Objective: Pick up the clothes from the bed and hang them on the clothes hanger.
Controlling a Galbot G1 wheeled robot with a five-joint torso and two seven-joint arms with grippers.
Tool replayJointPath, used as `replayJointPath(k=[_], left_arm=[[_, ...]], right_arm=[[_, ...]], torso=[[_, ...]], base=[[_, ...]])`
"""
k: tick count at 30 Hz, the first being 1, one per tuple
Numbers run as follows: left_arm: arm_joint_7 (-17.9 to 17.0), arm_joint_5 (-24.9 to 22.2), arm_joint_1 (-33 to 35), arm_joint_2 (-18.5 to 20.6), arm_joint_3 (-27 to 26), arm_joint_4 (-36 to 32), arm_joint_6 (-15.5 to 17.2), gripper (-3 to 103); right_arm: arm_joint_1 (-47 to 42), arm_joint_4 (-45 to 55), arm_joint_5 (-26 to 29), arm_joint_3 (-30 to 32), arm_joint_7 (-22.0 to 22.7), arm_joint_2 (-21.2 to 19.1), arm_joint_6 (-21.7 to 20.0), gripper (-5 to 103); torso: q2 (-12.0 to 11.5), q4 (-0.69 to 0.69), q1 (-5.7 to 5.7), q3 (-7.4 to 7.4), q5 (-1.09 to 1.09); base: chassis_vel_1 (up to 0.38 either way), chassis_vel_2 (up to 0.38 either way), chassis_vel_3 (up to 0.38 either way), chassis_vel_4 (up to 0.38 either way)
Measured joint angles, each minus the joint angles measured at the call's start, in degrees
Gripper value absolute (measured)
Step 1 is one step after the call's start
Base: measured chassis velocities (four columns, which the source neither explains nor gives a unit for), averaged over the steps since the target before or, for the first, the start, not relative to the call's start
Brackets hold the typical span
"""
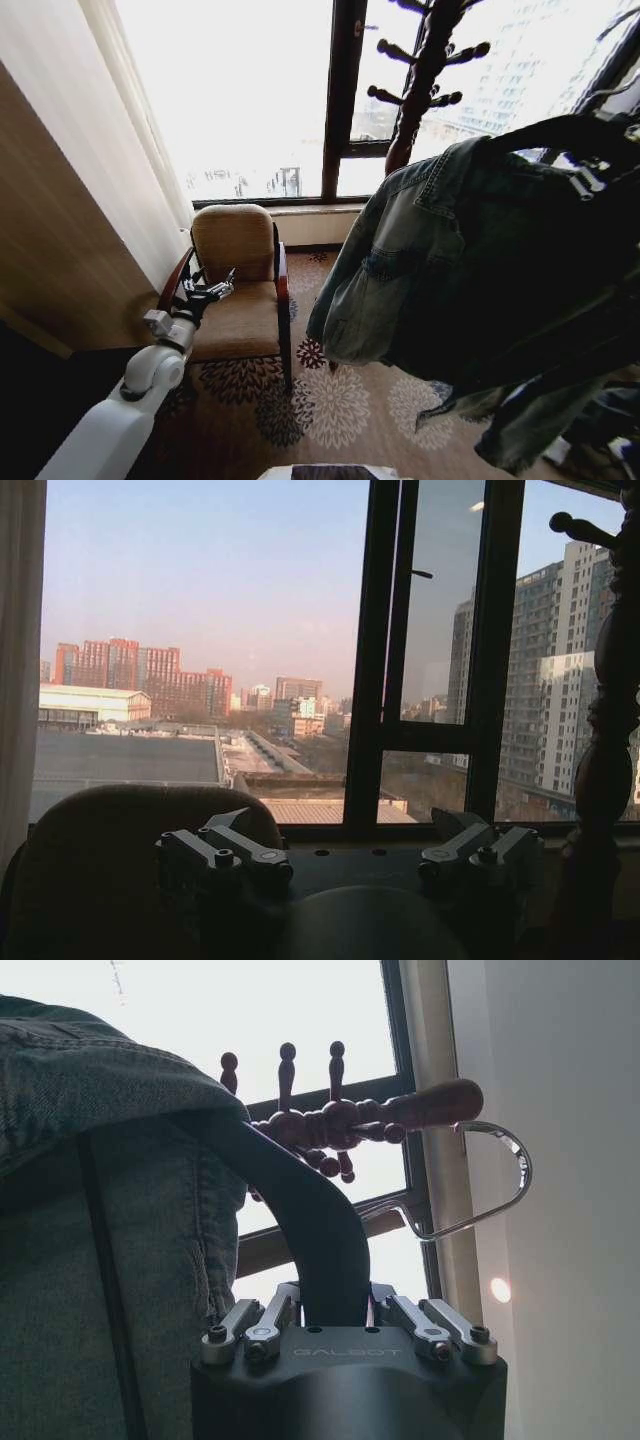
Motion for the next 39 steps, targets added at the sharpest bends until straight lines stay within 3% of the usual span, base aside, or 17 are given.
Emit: replayJointPath(k=[5,8,17,39], left_arm=[[0.00,0.00,0.00,0.00,0.00,-0.01,0.00,100],[0.00,0.00,0.01,0.00,0.00,0.00,0.00,100],[-0.01,0.00,0.00,0.00,-0.02,0.00,0.00,100],[-0.01,0.00,0.00,0.00,-0.01,0.01,0.00,100]], right_arm=[[0.19,-0.02,-0.03,-0.01,0.00,-0.34,0.03,31],[0.44,0.11,-0.12,0.00,0.00,-0.59,0.11,31],[0.97,0.09,-0.12,-0.97,-0.05,-0.71,0.27,30],[2.15,0.11,-0.18,-2.58,0.05,-0.98,0.77,30]], torso=[[0.03,0.01,-0.10,-0.04,-0.06],[0.06,0.04,-0.13,-0.06,-0.20],[0.02,0.02,-0.04,-0.01,-0.03],[0.01,0.02,-0.02,-0.01,-0.08]], base=[[-0.033,-0.016,0.020,-0.003],[0.000,0.000,0.000,0.000],[0.010,0.024,0.002,-0.019],[-0.113,0.111,0.110,-0.106]])
